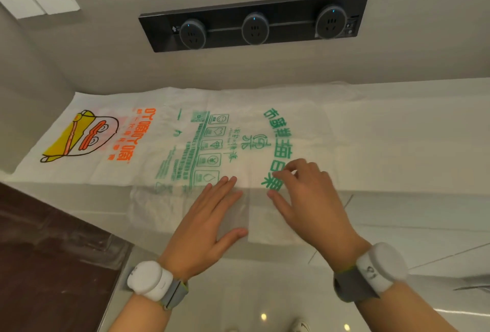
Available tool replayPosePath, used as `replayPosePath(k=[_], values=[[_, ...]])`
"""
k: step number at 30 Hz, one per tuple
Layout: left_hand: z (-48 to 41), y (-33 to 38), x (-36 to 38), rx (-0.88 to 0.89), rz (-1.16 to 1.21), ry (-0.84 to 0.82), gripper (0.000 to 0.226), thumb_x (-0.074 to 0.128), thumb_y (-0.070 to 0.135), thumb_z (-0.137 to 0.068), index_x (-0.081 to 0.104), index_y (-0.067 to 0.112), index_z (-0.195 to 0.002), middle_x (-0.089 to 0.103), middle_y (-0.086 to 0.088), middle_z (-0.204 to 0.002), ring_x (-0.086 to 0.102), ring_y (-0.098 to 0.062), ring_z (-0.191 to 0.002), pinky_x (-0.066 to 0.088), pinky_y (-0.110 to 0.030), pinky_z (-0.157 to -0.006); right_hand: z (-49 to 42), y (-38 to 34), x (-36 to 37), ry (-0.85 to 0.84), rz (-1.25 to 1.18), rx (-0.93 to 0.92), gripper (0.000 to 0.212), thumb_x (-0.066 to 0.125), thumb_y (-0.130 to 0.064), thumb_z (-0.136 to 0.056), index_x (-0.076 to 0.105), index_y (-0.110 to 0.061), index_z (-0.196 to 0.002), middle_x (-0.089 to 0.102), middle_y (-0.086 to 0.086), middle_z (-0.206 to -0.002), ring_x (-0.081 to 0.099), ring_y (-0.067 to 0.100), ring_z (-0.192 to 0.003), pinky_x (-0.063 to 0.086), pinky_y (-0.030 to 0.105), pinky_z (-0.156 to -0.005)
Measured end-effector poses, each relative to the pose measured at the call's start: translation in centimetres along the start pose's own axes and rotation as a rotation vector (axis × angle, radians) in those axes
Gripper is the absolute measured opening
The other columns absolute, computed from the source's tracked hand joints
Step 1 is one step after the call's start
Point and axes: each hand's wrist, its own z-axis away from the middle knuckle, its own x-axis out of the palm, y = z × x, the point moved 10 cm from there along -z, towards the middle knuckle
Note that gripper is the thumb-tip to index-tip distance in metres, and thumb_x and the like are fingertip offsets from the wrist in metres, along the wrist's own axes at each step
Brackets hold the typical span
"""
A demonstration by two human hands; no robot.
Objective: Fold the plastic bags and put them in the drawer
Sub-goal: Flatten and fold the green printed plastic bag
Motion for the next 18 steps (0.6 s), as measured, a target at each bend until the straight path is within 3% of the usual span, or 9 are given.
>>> replayPosePath(k=[5,9,12,14,18], values=[[2.7,-0.6,0.4,0.02,-0.046,-0.01,0.082,0.059,0.061,-0.091,0.034,0.014,-0.153,0.014,-0.002,-0.167,0.008,-0.019,-0.155,0.007,-0.039,-0.126,2.6,-3.8,2.4,-0.093,-0.054,-0.058,0.063,0.041,-0.071,-0.09,0.063,-0.022,-0.122,0.057,0.001,-0.115,0.054,0.021,-0.098,0.045,0.037,-0.079],[4.4,-2.0,0.9,0.015,-0.14,0.028,0.074,0.071,0.041,-0.089,0.039,0.011,-0.15,0.017,-0.007,-0.166,0.011,-0.024,-0.155,0.014,-0.046,-0.125,4.5,-6.2,3.2,-0.119,-0.042,-0.083,0.072,0.045,-0.076,-0.083,0.06,-0.021,-0.128,0.056,0.001,-0.12,0.054,0.021,-0.099,0.045,0.036,-0.081],[5.2,-2.9,0.8,-0.013,-0.175,0.096,0.068,0.073,0.023,-0.088,0.043,0.01,-0.147,0.023,-0.01,-0.164,0.015,-0.026,-0.154,0.018,-0.048,-0.124,5.6,-7.3,3.6,-0.106,0.008,-0.094,0.064,0.067,-0.06,-0.08,0.058,-0.02,-0.128,0.055,0.004,-0.122,0.054,0.023,-0.095,0.043,0.035,-0.077],[5.5,-3.1,0.5,-0.013,-0.175,0.148,0.062,0.073,0.014,-0.087,0.047,0.009,-0.143,0.029,-0.011,-0.162,0.021,-0.026,-0.152,0.02,-0.047,-0.123,6.1,-7.5,3.6,-0.06,0.04,-0.063,0.058,0.08,-0.038,-0.076,0.059,-0.018,-0.126,0.054,0.006,-0.123,0.055,0.025,-0.092,0.043,0.035,-0.074],[5.7,-3.2,-0.8,0.015,-0.149,0.264,0.045,0.066,0.001,-0.087,0.059,0.007,-0.131,0.046,-0.012,-0.152,0.037,-0.028,-0.145,0.027,-0.047,-0.121,6.8,-7.4,2.7,0.115,0.07,0.009,0.061,0.072,0.008,-0.067,0.063,-0.013,-0.124,0.058,0.011,-0.12,0.057,0.028,-0.083,0.039,0.035,-0.067]])
